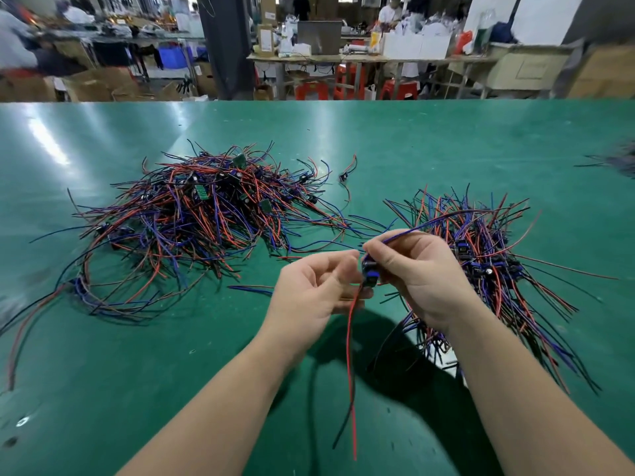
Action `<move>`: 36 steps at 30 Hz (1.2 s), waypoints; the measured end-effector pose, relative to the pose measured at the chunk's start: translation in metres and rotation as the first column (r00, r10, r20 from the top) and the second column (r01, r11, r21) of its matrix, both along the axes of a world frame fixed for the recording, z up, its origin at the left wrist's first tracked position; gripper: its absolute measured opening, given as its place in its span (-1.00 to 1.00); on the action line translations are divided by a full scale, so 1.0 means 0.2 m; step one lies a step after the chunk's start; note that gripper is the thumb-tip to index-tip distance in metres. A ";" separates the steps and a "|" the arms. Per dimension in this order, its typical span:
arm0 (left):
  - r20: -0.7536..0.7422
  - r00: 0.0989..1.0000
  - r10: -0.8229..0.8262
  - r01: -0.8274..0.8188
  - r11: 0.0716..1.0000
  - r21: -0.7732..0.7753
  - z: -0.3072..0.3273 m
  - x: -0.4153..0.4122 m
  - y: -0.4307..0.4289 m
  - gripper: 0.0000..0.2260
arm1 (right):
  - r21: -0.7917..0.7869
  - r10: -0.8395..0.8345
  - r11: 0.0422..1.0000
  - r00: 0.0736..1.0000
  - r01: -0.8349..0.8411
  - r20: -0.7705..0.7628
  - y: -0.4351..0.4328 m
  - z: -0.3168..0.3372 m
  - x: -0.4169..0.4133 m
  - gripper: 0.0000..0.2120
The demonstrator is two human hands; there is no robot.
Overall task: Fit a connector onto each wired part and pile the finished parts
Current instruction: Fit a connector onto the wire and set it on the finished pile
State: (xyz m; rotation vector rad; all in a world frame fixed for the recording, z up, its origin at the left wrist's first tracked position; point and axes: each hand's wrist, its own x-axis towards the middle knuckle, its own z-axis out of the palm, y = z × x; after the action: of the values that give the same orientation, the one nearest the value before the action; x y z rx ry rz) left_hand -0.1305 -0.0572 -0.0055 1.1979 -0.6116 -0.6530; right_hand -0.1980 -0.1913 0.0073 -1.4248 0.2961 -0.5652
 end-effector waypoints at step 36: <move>0.182 0.969 0.168 -0.199 0.965 0.170 -0.03 0.05 0.02 -0.77 | -0.041 0.117 0.991 0.972 -0.128 -0.203 0.06 0.01 -0.02 -0.81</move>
State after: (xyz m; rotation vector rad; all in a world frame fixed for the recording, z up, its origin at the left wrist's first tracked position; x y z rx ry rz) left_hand -0.1208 -0.0525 -0.0112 1.4774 -0.5779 -0.4628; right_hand -0.2013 -0.1794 0.0095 -1.5436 0.3519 -0.3308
